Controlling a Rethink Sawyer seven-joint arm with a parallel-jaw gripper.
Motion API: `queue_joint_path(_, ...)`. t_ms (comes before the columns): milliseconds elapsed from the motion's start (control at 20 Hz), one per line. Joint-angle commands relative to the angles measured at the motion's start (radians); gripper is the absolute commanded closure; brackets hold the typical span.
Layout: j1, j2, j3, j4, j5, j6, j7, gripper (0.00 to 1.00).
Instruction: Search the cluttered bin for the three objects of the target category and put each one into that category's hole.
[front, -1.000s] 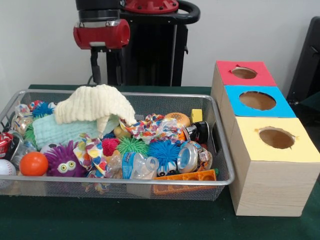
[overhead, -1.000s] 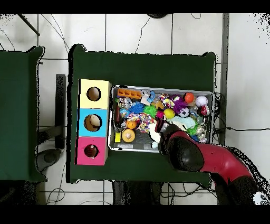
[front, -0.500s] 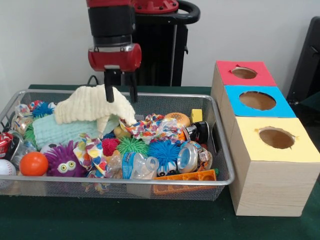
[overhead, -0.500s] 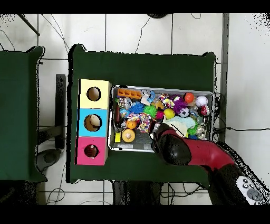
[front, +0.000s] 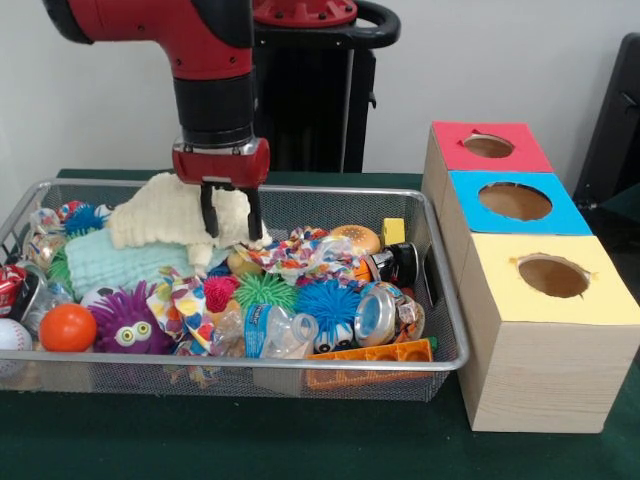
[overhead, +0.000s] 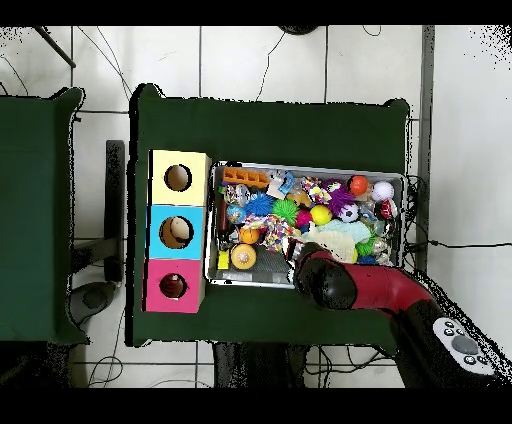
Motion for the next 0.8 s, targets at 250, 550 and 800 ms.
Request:
queue_joint_path(250,-0.013,0.085,-0.074,-0.108,-0.058,-0.061,0.048,0.0)
queue_joint_path(550,0.071,0.003,-0.168,-0.114,-0.023,0.128,0.036,0.0)
queue_joint_path(800,0.099,-0.077,-0.164,-0.073,0.042,0.175,0.051,0.0)
